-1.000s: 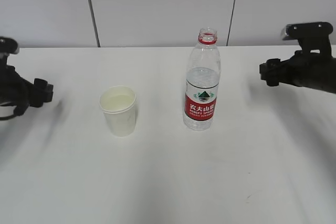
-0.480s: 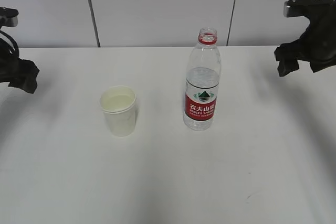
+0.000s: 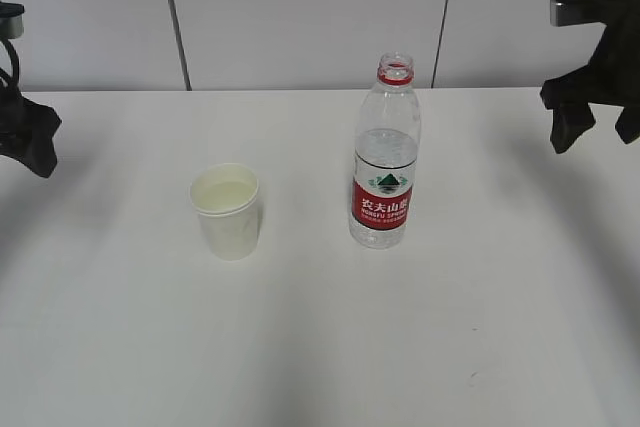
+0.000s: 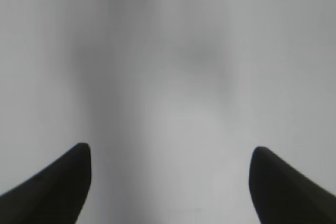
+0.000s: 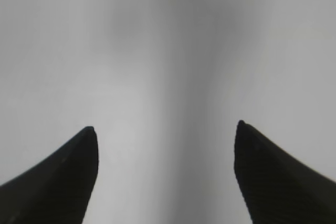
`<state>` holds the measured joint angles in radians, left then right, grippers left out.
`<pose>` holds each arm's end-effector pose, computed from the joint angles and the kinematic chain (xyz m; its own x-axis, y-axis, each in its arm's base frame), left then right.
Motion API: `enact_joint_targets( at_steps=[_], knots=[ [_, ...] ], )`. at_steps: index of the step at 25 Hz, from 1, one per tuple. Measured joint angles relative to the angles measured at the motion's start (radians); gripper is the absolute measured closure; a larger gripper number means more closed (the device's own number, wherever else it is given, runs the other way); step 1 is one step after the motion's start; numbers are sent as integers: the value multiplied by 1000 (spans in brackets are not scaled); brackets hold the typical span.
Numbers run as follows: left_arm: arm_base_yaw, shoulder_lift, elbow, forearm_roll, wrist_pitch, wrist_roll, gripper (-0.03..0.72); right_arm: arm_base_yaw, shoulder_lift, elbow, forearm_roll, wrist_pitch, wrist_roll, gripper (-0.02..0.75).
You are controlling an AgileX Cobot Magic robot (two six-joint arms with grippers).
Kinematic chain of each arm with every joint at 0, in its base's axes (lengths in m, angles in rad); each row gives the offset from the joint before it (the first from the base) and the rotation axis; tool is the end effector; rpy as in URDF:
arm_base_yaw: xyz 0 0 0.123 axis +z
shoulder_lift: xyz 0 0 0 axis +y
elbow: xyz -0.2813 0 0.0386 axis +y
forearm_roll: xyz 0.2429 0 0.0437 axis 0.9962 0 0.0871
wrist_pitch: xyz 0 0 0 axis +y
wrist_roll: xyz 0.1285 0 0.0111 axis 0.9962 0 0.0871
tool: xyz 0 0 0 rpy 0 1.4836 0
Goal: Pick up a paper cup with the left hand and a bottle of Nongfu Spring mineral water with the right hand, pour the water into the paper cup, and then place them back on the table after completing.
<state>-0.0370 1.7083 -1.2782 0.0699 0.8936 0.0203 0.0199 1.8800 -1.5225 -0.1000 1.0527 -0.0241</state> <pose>0.3581 -0.0062 0.2131 -0.9404 0.0989 -0.3253 0.0795 0.9942 0.0724 0.3970 -0.0033 0.2106 -0.9662 -0.0926 -0.2405 -0.0698 0.9923 -0.1020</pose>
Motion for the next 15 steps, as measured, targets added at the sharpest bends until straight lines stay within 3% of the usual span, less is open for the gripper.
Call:
enact_joint_targets(
  at_steps=[7, 15],
  knots=[
    [0, -99, 10, 0, 86, 0, 127, 0, -56, 21, 31, 48, -21, 146],
    [0, -318, 213, -19, 100, 0, 127, 0, -284, 267, 31, 6, -23, 146]
  ],
)
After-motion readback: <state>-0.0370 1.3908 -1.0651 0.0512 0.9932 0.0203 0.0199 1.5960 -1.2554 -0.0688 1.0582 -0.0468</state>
